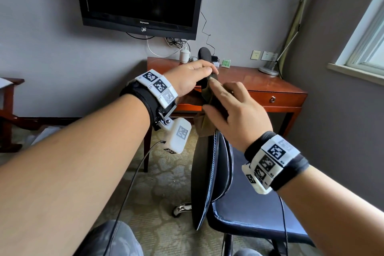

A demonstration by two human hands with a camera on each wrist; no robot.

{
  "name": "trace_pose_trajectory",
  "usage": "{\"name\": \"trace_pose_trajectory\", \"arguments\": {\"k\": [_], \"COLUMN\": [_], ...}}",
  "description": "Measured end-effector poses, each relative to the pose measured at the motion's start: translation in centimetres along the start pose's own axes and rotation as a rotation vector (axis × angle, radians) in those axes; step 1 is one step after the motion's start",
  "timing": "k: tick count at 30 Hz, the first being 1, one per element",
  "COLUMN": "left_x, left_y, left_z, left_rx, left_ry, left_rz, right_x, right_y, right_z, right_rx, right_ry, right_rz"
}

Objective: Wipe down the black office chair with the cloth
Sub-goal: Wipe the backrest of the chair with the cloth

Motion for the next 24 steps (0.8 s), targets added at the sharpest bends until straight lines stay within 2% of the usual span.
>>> {"name": "trace_pose_trajectory", "arguments": {"k": [3, 14, 19, 21, 24], "left_x": [0.0, 0.5, 0.2, 0.2, -0.3], "left_y": [0.0, 0.1, 0.8, 1.0, 0.7], "left_z": [0.0, 0.3, 0.2, 0.3, 0.3], "left_rx": [0.013, 0.009, -0.038, -0.035, -0.037], "left_ry": [-0.003, -0.040, -0.065, -0.080, -0.032], "left_rz": [0.002, 0.028, 0.077, 0.101, 0.072], "right_x": [0.3, 0.6, -0.4, -0.3, 0.1], "right_y": [0.5, 1.0, 2.2, 1.1, -1.2], "right_z": [0.9, 0.8, 5.6, 5.2, 1.3], "right_rx": [0.064, 0.013, 0.211, 0.180, 0.075], "right_ry": [-0.060, -0.149, -0.204, -0.197, -0.190], "right_rz": [0.081, 0.077, 0.127, 0.066, -0.005]}}
Point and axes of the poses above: each hand's wrist, its own z-axis away from the middle knuckle, its own y-axis out of the palm, x = y × z, the point moved 7 cm from there along -z, towards the middle knuckle, and after that the axes turned 9 degrees about -x, right-handed, at the moved point
